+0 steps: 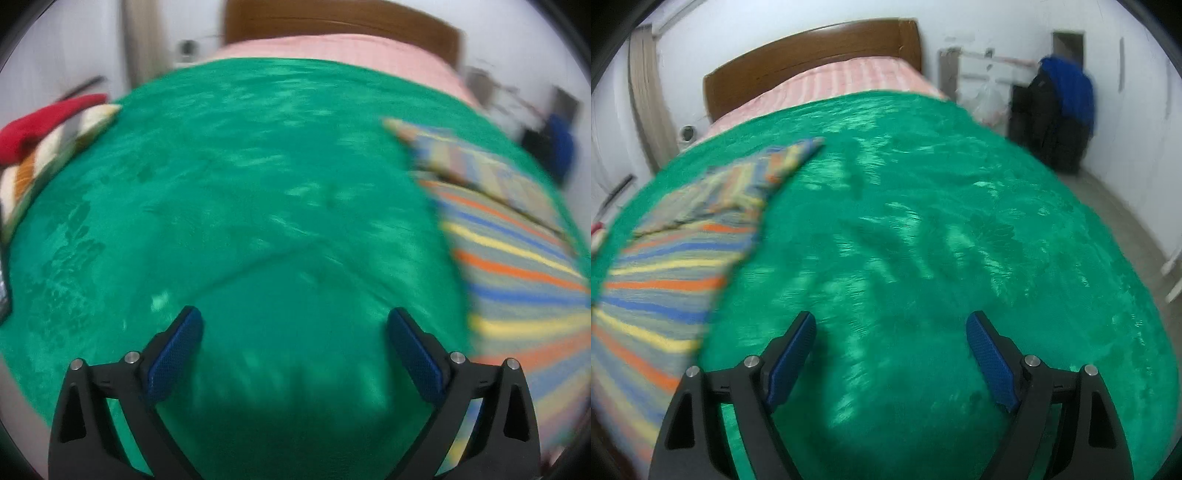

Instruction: Fold small clothes

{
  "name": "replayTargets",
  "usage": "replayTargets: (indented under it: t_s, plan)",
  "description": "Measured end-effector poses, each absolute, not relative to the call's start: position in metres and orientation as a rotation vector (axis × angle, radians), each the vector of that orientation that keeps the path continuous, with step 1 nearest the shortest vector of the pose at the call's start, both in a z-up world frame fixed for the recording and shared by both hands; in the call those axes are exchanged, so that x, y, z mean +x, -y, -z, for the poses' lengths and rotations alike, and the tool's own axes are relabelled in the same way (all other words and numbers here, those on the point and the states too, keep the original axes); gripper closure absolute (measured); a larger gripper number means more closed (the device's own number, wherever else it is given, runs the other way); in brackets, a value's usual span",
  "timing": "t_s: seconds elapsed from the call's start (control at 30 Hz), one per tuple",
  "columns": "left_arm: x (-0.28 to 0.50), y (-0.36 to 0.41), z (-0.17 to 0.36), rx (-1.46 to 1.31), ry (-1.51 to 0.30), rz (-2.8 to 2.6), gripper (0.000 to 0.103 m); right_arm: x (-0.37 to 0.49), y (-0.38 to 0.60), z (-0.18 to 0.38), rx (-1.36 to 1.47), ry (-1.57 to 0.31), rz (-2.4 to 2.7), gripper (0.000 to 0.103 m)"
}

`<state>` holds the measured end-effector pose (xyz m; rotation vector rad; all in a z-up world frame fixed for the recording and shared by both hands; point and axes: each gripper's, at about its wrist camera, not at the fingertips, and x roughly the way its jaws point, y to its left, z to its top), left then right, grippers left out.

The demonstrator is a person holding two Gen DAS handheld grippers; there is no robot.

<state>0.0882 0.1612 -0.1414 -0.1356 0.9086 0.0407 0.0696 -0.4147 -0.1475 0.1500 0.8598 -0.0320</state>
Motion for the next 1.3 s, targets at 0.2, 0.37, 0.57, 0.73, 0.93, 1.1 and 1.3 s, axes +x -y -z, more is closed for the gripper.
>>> replayTargets:
  t_s: [0.2, 0.37, 0.57, 0.73, 0.93, 1.1, 1.3]
  plan:
    - [0.022, -0.103, 0.138, 0.002, -1.073, 0.241, 0.01, 0.009, 0.384, 0.113, 0.234, -1.06, -0.313, 0.023]
    - [0.004, -0.068, 0.163, 0.082, -1.16, 0.302, 0.033, -0.021, 0.36, 0.151, 0.297, -1.236, -0.394, 0.043]
    - [0.01, -0.075, 0.168, 0.059, -1.211, 0.293, 0.1, -0.014, 0.34, 0.178, 0.247, -1.342, -0.439, 0.096]
    - [0.007, -0.1, 0.141, -0.123, -1.207, 0.333, 0.1, -0.013, 0.355, 0.147, 0.319, -1.282, -0.448, 0.097]
    - [0.07, -0.127, 0.099, -0.338, -1.085, 0.388, 0.1, 0.02, 0.374, 0.105, 0.507, -1.105, -0.48, 0.097]
    - [0.183, -0.122, 0.091, -0.37, -0.993, 0.337, 0.1, 0.116, 0.382, 0.098, 0.524, -0.969, -0.424, 0.097]
    - [0.321, -0.1, 0.089, -0.319, -0.917, 0.258, 0.098, 0.253, 0.378, 0.091, 0.462, -0.871, -0.358, 0.097]
